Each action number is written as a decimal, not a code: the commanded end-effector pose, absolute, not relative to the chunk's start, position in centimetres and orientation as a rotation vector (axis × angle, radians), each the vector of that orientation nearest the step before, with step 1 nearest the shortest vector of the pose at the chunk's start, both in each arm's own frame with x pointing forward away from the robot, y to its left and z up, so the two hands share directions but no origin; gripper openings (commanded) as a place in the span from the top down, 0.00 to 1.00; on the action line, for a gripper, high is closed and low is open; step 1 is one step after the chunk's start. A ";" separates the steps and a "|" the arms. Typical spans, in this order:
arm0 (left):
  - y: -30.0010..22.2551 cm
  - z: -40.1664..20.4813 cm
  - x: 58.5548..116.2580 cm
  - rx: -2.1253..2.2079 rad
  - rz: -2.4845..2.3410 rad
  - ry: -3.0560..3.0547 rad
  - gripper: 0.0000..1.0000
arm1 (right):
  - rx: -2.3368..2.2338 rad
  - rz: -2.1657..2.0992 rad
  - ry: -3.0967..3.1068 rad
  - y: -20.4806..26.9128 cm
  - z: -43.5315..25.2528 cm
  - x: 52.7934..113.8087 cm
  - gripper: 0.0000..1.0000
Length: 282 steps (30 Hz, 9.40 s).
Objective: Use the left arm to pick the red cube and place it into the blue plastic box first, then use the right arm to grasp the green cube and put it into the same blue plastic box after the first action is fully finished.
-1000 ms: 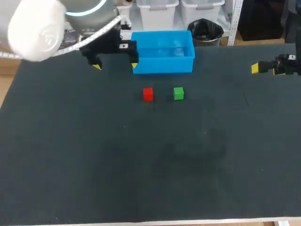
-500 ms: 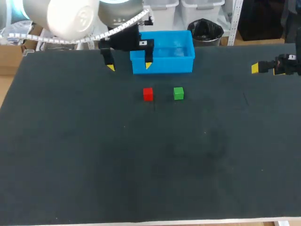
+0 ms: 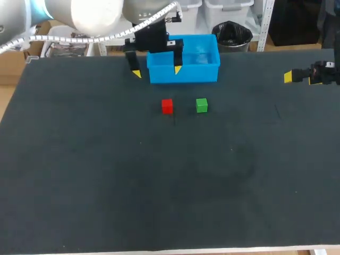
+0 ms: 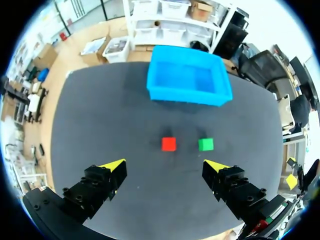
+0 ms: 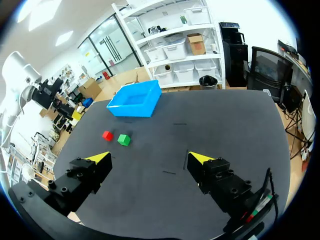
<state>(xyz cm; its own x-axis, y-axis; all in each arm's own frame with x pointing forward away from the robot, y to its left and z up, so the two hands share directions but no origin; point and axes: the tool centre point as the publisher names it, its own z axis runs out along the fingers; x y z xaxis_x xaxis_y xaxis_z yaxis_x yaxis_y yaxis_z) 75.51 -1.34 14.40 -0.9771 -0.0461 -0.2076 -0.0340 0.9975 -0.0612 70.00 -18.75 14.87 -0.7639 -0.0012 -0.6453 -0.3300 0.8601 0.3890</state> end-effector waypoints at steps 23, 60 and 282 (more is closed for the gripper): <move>-2.9 13.2 77.4 -0.014 -0.079 2.988 0.00 | -0.236 0.644 2.370 -18.7 14.9 70.0 0.00; -2.8 7.7 77.3 -0.055 -0.056 3.058 0.00 | -0.236 0.644 2.370 -18.7 14.9 70.0 0.00; 2.5 10.4 77.8 0.532 -0.760 2.275 0.00 | -0.236 0.644 2.370 -18.7 14.9 70.0 0.00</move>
